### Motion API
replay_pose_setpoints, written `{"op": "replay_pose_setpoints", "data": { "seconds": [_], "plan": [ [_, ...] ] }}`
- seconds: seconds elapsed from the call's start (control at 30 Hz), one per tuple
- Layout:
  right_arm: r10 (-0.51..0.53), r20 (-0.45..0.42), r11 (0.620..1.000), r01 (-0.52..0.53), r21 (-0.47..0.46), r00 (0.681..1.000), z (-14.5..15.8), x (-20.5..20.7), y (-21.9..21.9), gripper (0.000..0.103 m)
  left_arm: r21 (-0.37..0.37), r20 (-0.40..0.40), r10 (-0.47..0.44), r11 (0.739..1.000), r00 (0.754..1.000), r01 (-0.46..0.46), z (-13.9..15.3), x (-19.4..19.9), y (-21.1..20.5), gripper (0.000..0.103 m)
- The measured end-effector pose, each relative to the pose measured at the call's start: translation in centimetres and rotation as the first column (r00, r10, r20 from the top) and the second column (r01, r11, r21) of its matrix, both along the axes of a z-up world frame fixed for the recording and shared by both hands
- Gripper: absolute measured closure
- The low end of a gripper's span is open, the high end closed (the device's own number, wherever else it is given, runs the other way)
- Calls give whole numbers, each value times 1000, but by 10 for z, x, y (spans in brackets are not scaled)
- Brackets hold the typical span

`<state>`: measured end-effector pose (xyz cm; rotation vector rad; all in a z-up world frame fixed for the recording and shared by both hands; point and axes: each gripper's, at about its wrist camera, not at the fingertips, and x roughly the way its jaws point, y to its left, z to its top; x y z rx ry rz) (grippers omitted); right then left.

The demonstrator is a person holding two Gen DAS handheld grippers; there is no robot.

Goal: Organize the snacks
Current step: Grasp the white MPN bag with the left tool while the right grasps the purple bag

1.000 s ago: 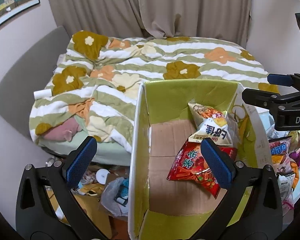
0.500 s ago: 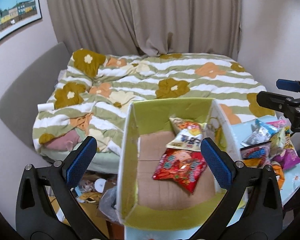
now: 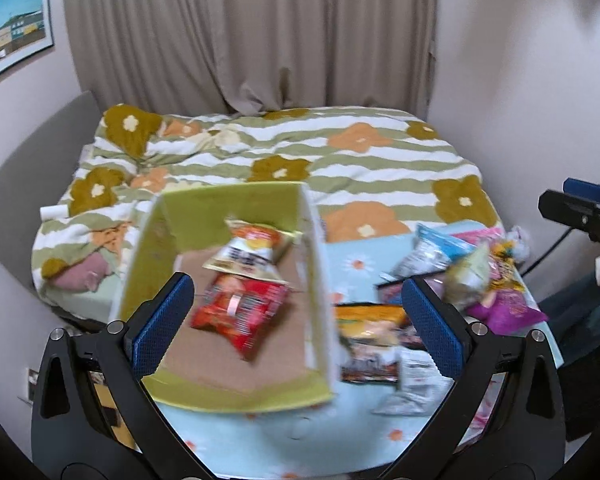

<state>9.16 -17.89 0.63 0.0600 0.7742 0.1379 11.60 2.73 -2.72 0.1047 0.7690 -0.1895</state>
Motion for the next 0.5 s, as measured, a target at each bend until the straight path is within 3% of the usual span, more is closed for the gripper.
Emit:
{"op": "replay_pose_setpoints", "data": {
  "seconds": [0.23, 0.5],
  "plan": [
    [-41, -57, 999, 41, 4, 998, -41, -40, -61, 0, 0, -56, -15, 1000, 998, 16, -32, -31, -55, 0],
    [-115, -180, 992, 121, 26, 977, -117, -43, -111, 0, 9, -162, -29, 999, 986, 31, -103, -48, -96, 0]
  ]
}}
